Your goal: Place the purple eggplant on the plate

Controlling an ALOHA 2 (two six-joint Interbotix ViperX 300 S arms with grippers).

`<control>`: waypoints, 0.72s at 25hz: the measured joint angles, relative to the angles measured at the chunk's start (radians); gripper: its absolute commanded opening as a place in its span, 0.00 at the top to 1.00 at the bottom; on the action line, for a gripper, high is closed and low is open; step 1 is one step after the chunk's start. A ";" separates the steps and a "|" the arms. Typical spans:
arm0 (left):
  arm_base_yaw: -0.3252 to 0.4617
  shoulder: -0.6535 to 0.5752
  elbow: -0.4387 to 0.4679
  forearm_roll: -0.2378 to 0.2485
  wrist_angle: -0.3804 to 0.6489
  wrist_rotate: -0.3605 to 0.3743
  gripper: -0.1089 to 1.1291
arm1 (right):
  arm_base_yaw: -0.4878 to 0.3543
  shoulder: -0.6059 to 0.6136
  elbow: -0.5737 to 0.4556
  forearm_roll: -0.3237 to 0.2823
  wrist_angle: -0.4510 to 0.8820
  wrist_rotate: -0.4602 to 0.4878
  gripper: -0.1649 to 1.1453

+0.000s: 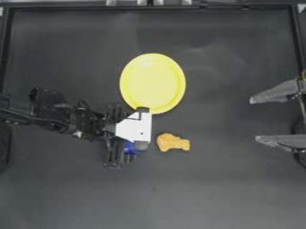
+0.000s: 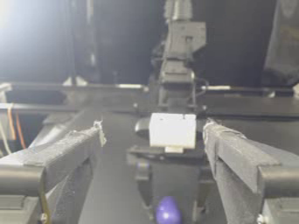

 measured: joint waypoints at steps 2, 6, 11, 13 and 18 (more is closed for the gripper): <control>0.000 0.000 -0.003 0.000 0.000 -0.002 0.11 | -0.002 0.000 0.002 0.000 0.000 0.000 0.12; 0.000 0.000 -0.005 0.000 0.002 -0.002 0.29 | -0.002 0.000 0.000 0.000 0.002 0.000 0.12; 0.000 0.000 -0.006 0.000 0.003 -0.002 0.58 | 0.000 0.000 0.002 0.000 0.002 0.000 0.12; 0.000 0.000 -0.005 0.000 0.003 0.000 0.58 | -0.002 0.000 0.002 0.000 0.000 0.000 0.12; 0.000 -0.005 -0.006 -0.002 0.006 -0.002 0.55 | -0.002 0.000 0.002 0.000 0.002 0.000 0.12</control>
